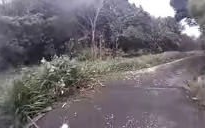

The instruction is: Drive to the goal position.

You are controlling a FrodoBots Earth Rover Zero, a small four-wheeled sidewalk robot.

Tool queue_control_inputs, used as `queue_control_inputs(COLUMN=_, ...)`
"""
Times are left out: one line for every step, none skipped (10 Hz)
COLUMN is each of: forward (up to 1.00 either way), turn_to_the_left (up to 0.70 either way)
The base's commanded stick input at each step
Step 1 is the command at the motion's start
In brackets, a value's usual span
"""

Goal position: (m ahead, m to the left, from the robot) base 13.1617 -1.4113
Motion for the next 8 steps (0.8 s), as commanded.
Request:
queue_control_inputs(forward=1.0, turn_to_the_left=-0.4)
queue_control_inputs(forward=1.0, turn_to_the_left=-0.4)
queue_control_inputs(forward=1.0, turn_to_the_left=-0.4)
queue_control_inputs(forward=1.0, turn_to_the_left=-0.4)
queue_control_inputs(forward=1.0, turn_to_the_left=-0.4)
queue_control_inputs(forward=1.0, turn_to_the_left=-0.4)
queue_control_inputs(forward=1.0, turn_to_the_left=-0.4)
queue_control_inputs(forward=1.0, turn_to_the_left=-0.4)
